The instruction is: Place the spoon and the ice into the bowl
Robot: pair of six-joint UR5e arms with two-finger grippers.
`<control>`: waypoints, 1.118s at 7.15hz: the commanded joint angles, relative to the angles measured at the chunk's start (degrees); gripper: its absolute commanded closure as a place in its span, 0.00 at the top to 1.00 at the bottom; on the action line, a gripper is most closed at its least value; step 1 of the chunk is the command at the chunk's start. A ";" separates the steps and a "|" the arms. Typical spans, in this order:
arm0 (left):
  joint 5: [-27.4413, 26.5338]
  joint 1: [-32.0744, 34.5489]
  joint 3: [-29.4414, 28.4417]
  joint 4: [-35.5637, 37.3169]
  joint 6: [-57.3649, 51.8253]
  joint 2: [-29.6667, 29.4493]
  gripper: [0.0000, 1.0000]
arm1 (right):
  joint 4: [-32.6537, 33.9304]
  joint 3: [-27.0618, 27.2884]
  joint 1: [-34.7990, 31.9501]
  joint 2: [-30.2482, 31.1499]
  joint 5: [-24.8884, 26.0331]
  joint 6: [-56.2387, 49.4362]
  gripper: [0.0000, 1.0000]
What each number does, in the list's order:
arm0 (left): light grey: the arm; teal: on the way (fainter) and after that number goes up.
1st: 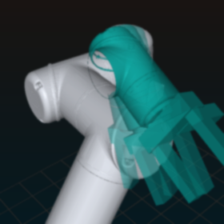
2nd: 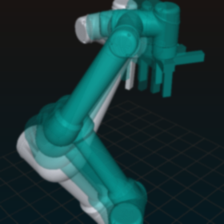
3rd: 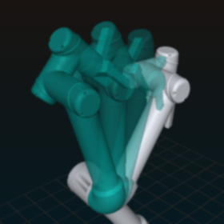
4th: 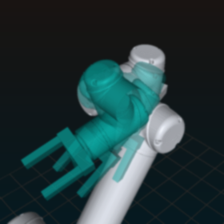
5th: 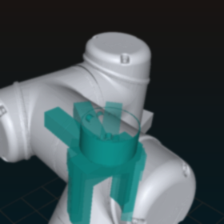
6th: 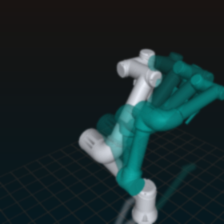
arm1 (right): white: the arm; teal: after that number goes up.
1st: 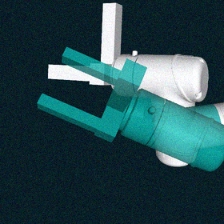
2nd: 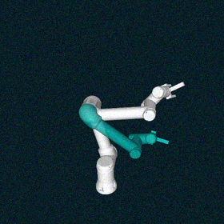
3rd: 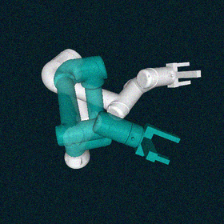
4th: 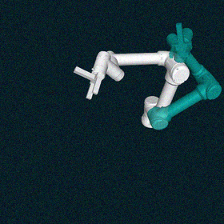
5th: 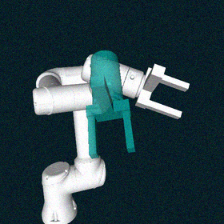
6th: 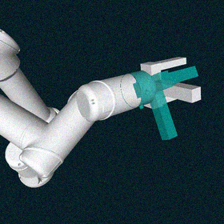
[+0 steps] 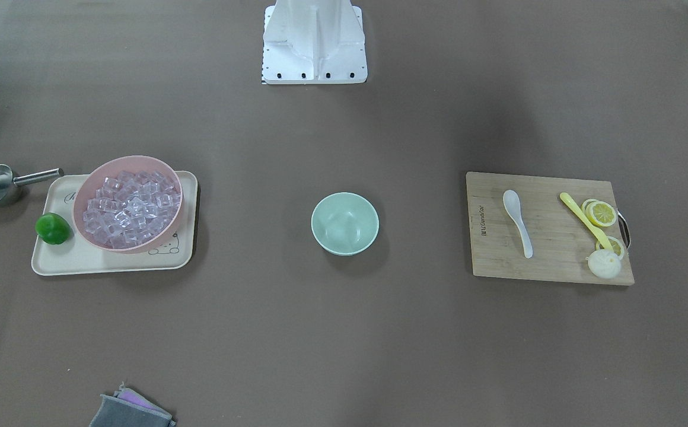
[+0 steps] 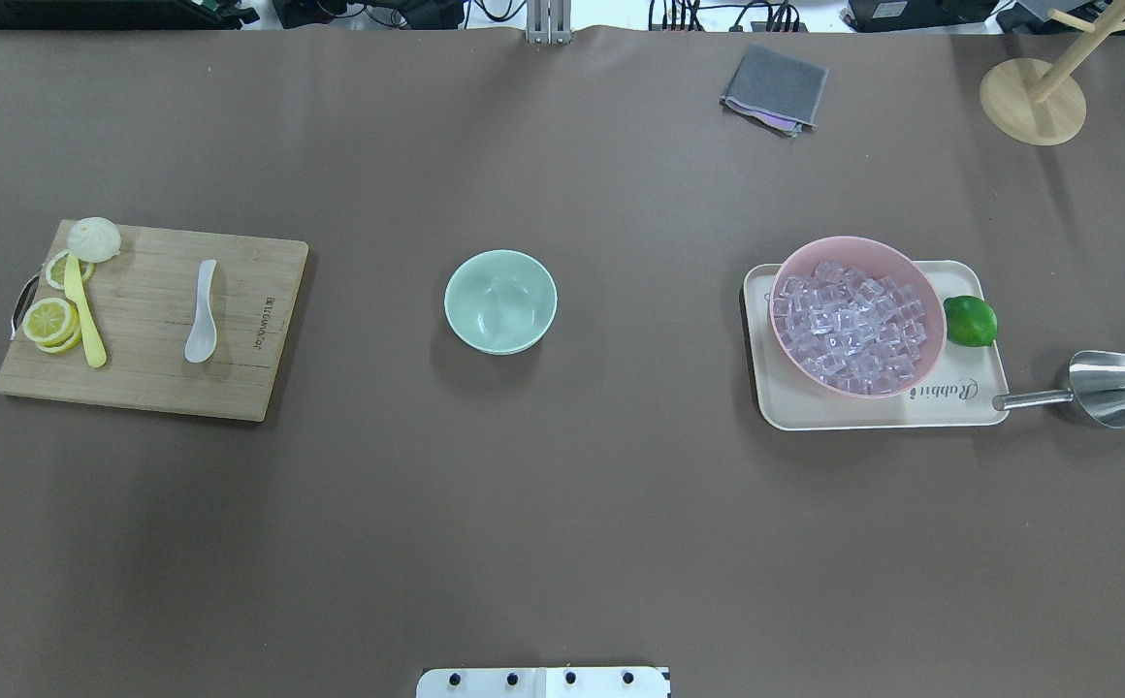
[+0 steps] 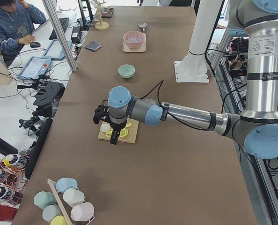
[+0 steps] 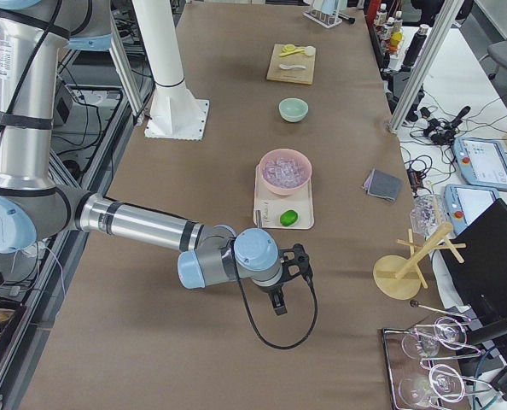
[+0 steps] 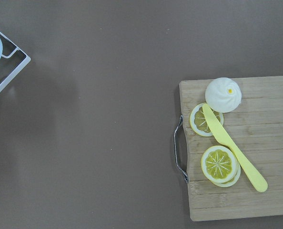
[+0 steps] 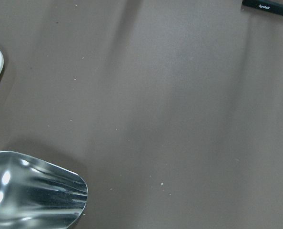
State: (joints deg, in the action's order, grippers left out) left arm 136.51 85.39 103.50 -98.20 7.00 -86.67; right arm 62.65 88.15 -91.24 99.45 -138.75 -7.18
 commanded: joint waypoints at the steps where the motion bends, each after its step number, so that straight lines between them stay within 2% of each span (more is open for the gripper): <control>1: 0.07 -0.05 0.30 0.02 0.03 0.01 0.97 | -1.46 0.01 0.01 0.22 -2.64 -0.38 1.00; 3: -0.01 -0.05 0.21 -0.07 0.12 -0.08 0.97 | -10.31 -0.08 0.01 3.81 -3.88 0.41 1.00; 4: -0.01 -0.05 -0.40 0.02 0.12 -0.60 0.97 | -10.35 0.09 0.09 3.48 -6.85 1.81 1.00; 5: 0.07 -0.05 -0.23 0.02 0.03 -0.60 0.97 | -10.44 1.49 0.79 3.21 -7.06 5.47 1.00; 6: 0.16 -0.05 0.12 -0.06 0.03 -0.60 0.97 | -10.35 5.33 3.41 2.95 -7.14 9.08 1.00; 7: 1.90 -0.14 -0.05 -0.07 0.03 -0.60 0.97 | -10.35 10.76 7.96 2.08 -7.32 19.56 1.00; 8: 2.70 -0.14 0.03 -0.07 -0.06 -0.52 0.97 | -10.35 16.91 13.92 1.46 -6.63 25.66 1.00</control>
State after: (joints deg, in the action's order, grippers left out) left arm 138.04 85.29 103.48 -98.25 7.01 -87.24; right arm 52.31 98.04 -83.73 101.71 -145.80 9.77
